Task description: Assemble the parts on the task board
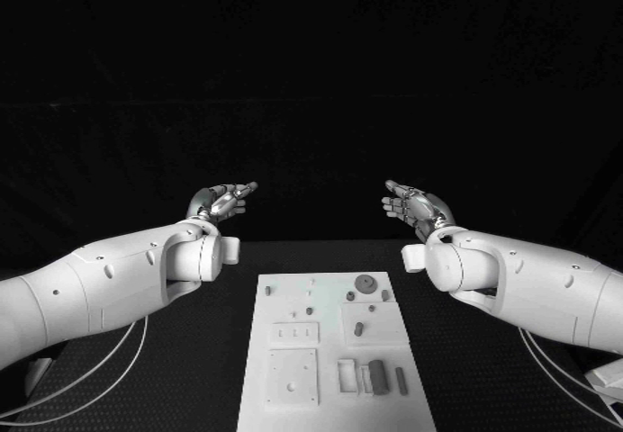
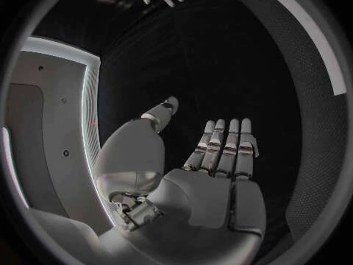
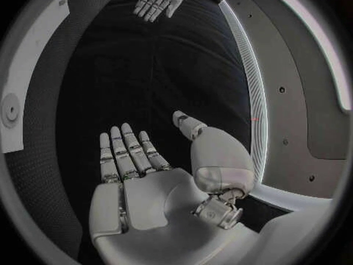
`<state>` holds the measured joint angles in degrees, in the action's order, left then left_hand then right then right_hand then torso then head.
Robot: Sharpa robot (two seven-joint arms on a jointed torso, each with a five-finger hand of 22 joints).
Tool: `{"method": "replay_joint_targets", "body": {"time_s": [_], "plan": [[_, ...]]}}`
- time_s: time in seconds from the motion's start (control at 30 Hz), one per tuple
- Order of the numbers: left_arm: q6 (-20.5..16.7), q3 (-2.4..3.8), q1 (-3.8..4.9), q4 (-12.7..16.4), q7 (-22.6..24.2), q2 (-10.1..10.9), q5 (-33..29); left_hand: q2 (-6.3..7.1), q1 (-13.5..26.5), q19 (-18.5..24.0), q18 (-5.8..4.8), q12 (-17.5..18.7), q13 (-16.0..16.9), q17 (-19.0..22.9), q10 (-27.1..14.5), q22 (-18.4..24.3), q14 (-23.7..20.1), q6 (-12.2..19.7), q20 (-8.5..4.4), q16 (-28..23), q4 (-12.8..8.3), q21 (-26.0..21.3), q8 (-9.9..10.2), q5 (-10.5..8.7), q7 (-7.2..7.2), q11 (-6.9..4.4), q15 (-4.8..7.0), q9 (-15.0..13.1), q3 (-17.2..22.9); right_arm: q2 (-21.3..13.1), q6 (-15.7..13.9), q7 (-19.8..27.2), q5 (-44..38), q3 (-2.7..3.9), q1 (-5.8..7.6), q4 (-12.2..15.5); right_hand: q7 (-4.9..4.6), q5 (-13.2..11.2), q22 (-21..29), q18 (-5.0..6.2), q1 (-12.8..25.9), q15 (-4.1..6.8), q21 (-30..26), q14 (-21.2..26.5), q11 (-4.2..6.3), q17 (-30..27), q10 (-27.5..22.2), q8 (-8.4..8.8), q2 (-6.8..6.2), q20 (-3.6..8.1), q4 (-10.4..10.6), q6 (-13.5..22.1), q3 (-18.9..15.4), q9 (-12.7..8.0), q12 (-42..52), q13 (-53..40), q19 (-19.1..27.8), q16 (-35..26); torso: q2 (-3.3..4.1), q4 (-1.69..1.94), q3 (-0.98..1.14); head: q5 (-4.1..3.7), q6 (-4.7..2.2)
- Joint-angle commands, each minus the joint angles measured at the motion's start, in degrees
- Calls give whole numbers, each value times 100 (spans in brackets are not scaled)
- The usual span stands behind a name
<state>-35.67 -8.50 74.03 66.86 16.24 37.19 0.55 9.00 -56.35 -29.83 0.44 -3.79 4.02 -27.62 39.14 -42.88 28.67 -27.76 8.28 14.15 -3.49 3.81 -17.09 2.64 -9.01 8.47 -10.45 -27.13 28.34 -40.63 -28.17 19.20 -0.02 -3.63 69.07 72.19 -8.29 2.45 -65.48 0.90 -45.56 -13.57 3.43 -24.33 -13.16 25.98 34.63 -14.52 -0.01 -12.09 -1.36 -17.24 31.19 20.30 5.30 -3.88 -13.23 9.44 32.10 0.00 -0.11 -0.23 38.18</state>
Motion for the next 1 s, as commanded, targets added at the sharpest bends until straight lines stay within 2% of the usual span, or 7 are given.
{"method": "replay_joint_targets", "body": {"time_s": [0.03,0.17,0.4,0.43,0.47,0.7,1.0], "plan": [[628,-58,127,-228,-695,-90,141,-1,-40,-33,-44,-18,5,-18,32,-25,27,-30,0,17,-1,19,-20,19,-4,0,-8,-17,24,65,1308,-672,-145,-38,132,-278,-644,42,-700,128,-254,-55,90,-260,-36,188,205,-195,0,-25,-183,-239,111,213,65,-26,-279,170,2,0,0,1,1],[770,-146,276,-475,-886,-173,162,-32,-69,-72,-44,-32,13,-43,74,-40,78,-52,-19,62,-4,40,-46,19,-39,19,-12,-37,6,148,1826,-965,-176,-108,313,-641,-631,43,-1068,191,-438,-51,144,-448,-24,218,387,-440,-42,4,-524,-547,144,443,137,-46,-544,307,2,0,0,1,1],[782,-154,288,-496,-902,-180,163,-299,-320,-509,21,-245,102,-165,593,-113,612,-380,-182,360,-271,216,-219,28,-220,156,-83,-109,-36,211,2218,-1186,-200,-162,449,-914,-626,47,-1063,432,-1119,-102,348,-1138,-40,334,1028,-769,-274,113,-1193,-1175,418,554,427,-146,-1206,695,2,0,0,1,1],[782,-154,288,-496,-902,-180,163,-360,-383,-645,42,-291,120,-189,723,-122,771,-467,-219,433,-363,261,-250,26,-258,176,-67,-114,-36,212,2225,-1190,-201,-163,452,-919,-606,47,-1055,473,-1225,-65,384,-1251,-17,351,1160,-816,-315,121,-1298,-1288,453,565,482,-164,-1339,753,2,0,0,1,1],[941,-320,282,-224,-890,-74,164,-411,-459,-744,51,-334,136,-210,855,-120,919,-562,-251,494,-468,283,-279,34,-276,179,-45,-114,-20,167,1678,-1289,-2960,-163,428,-1078,-590,50,-1049,508,-1300,-28,411,-1359,3,366,1288,-863,-346,129,-1375,-1403,476,576,535,-183,-1450,805,-1,1,-4,53,39],[1067,-375,280,22,-921,108,331,-614,-665,-1689,254,-781,329,-481,1922,-214,2114,-1286,-515,1009,-883,627,-466,61,-343,83,219,-82,103,240,1645,-1406,-4396,-163,325,-1180,-433,48,-1014,834,-1588,383,649,-2341,318,553,2191,-1110,-522,212,-1528,-2210,508,639,838,-306,-2430,1260,8,-12,-7,86,18],[1206,-376,280,246,-851,254,406,-757,-688,-2248,222,-854,442,-736,2545,-222,2650,-1957,-755,1065,-1267,712,-522,65,-117,-150,439,20,216,280,1879,-1433,-5899,-162,260,-1155,-181,45,-1022,1143,-1708,833,943,-3292,609,798,2917,-1241,-507,300,-1529,-2868,475,688,1006,-402,-3415,1668,26,5,7,110,97]]}}
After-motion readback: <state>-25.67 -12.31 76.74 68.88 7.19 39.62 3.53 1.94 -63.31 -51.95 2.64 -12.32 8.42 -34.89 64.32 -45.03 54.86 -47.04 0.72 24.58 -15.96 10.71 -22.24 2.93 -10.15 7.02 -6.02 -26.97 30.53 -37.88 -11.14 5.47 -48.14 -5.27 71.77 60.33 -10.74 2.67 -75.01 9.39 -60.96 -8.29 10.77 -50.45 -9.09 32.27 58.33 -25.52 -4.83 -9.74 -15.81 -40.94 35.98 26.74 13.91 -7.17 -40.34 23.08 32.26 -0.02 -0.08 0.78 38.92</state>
